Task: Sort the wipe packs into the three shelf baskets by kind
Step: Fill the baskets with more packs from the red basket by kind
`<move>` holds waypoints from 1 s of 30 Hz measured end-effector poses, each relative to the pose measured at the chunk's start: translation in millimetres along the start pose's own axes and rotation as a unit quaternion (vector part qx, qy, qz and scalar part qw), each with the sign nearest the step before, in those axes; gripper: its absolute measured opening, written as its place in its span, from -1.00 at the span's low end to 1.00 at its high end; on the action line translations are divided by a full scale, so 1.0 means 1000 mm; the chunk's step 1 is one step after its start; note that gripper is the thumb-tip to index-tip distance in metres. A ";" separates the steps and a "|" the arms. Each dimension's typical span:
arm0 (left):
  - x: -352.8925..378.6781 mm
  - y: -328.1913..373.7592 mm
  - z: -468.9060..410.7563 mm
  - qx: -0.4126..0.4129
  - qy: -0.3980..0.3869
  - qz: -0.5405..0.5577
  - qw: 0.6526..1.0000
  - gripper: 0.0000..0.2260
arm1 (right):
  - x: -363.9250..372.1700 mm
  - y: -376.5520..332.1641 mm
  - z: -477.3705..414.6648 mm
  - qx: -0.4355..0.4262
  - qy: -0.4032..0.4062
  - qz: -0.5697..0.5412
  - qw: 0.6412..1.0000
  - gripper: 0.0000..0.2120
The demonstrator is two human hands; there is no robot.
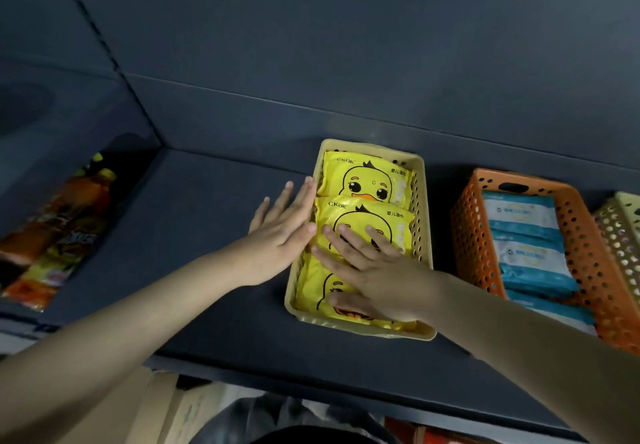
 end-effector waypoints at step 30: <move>-0.004 0.001 -0.008 -0.013 0.035 0.009 0.999 -0.51 | -0.007 0.029 -0.019 0.153 0.057 -0.179 0.970 -0.41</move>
Point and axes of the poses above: each hand's wrist, its own z-axis away from the middle knuckle, its own x-axis out of the palm, y = z × x, the point moved 7 cm from there along -z, towards the middle knuckle, and after that the axes turned 5 degrees about -y, right-handed, at the moved point
